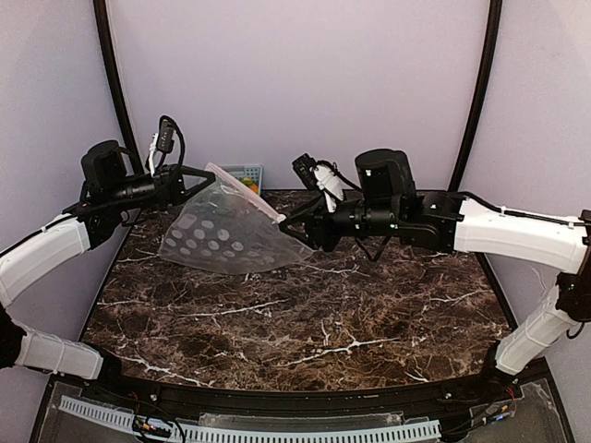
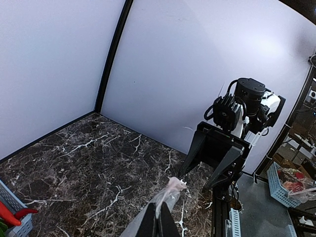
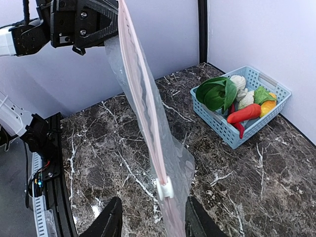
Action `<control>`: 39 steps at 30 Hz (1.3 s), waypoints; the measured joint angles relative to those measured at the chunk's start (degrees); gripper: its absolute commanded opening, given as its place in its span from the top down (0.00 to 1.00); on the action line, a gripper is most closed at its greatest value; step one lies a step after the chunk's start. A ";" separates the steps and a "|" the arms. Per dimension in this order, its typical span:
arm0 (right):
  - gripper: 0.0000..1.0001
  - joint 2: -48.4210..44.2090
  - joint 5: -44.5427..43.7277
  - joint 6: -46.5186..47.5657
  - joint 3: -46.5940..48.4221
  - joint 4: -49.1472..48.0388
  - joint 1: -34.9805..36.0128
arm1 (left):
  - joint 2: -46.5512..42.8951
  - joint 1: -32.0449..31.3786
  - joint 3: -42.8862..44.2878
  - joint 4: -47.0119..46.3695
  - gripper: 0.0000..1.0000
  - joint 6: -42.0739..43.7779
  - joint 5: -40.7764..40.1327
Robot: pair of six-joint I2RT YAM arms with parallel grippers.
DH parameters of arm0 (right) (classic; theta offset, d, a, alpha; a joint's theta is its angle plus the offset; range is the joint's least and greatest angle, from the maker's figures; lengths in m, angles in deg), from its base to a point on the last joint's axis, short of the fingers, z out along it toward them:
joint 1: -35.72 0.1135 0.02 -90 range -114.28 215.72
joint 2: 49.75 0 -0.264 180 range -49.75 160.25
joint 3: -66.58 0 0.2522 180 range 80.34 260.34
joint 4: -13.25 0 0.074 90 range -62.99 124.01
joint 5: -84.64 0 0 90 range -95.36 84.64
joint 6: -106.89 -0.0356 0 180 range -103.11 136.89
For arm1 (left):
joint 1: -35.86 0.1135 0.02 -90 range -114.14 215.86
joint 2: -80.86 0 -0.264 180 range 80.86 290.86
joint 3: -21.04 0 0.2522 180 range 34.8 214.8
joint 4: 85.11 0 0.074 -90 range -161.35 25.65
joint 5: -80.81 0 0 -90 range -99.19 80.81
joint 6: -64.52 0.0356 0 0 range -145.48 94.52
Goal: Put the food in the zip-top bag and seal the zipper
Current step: Zip the zipper on the zipper food storage bag.
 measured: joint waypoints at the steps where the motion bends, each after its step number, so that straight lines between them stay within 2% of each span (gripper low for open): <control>1: 0.59 0.00 0.09 0.22 0.00 0.07 -0.20 | 0.00 0.00 0.00 0.00 0.99 0.00 0.00; 12: 0.67 0.42 4.59 2.82 1.18 1.27 -2.08 | 0.02 -0.02 0.22 0.07 0.99 0.20 0.00; 24: 0.63 3.89 7.58 4.83 4.61 2.82 -3.91 | 0.02 -0.02 0.22 0.33 0.99 0.63 0.04; 29: 0.64 5.11 8.74 5.81 6.16 3.61 -4.15 | 0.02 -0.02 0.22 0.37 0.99 0.63 0.15; 39: 0.89 6.32 10.78 7.21 6.56 4.31 -4.26 | 0.02 -0.04 0.22 0.76 0.99 0.83 0.15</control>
